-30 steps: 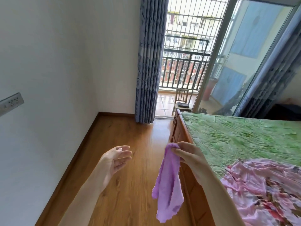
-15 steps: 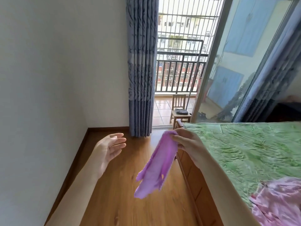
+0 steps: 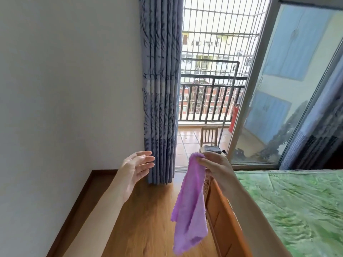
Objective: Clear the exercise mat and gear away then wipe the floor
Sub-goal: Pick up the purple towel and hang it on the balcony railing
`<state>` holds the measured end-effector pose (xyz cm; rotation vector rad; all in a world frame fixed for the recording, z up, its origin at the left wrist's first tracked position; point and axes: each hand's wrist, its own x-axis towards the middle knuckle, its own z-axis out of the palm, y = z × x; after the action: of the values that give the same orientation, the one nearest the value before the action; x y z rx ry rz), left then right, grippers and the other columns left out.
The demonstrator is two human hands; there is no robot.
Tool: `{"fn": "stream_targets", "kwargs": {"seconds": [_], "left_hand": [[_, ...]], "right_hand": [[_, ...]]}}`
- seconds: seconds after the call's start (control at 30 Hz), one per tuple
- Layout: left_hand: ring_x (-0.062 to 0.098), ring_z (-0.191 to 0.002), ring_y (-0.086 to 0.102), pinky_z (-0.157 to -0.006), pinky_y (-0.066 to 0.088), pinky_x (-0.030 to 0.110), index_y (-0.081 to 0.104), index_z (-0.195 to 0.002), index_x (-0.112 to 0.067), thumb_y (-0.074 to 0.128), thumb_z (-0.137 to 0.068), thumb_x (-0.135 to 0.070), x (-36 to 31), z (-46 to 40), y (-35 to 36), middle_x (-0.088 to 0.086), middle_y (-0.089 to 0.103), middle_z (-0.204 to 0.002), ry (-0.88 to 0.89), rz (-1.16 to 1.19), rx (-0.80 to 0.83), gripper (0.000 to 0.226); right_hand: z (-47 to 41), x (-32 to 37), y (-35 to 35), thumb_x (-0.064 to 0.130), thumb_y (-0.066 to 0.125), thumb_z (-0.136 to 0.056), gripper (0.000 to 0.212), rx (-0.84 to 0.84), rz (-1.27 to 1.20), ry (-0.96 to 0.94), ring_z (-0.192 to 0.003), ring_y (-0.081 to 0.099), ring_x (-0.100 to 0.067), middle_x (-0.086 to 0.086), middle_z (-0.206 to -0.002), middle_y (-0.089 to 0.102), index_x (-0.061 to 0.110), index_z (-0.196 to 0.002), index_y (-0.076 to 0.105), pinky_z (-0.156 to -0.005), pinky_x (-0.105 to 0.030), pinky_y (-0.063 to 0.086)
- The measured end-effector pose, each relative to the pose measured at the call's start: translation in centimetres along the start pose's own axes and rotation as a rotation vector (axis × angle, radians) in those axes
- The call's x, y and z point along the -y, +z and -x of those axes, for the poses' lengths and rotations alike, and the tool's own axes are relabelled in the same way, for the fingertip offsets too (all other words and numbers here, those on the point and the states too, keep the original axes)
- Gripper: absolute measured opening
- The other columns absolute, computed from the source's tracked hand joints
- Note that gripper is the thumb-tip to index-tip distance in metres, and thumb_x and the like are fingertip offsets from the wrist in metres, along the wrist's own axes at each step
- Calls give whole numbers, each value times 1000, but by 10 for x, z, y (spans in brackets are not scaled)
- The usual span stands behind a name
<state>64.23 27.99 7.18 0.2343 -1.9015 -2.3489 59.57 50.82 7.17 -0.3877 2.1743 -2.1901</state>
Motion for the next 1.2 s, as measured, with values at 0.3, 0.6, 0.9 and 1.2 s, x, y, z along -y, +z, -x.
{"fn": "stream_targets", "kwargs": {"seconds": [0.3,0.6,0.9,1.2], "left_hand": [[21,-97,63,-79,49,26,61,-105,-13,43,-96,-15,-28,-144,51,8,66,-103,48,60,-19,20],[17,-85,65,-76,48,29,64,-99,-11,43,-95,-10,-49,-314,57,4,71,-90,24,80,95,21],[12,-76,66,-72,50,25,64,-101,-10,43,-94,-8,-87,-482,63,2,72,-86,53,28,315,22],[9,-73,68,-66,54,19,64,-101,-10,46,-93,-9,-83,-612,89,1,71,-87,40,-6,392,20]], "right_hand": [[-142,1,-40,1,62,-85,14,-48,-25,-87,-67,63,-7,5,-67,67,10,-80,72,-60,-17,50],[-289,-24,-44,-2,63,-83,20,-198,69,-143,-58,53,-5,7,-58,60,13,-72,70,-53,-16,41],[-435,-24,-47,-3,62,-83,21,-354,51,-135,-56,59,1,6,-64,66,15,-75,69,-53,-12,47],[-550,-37,-74,1,59,-87,10,-365,96,-139,-66,61,-6,-2,-75,66,5,-89,68,-62,-16,47]]}}
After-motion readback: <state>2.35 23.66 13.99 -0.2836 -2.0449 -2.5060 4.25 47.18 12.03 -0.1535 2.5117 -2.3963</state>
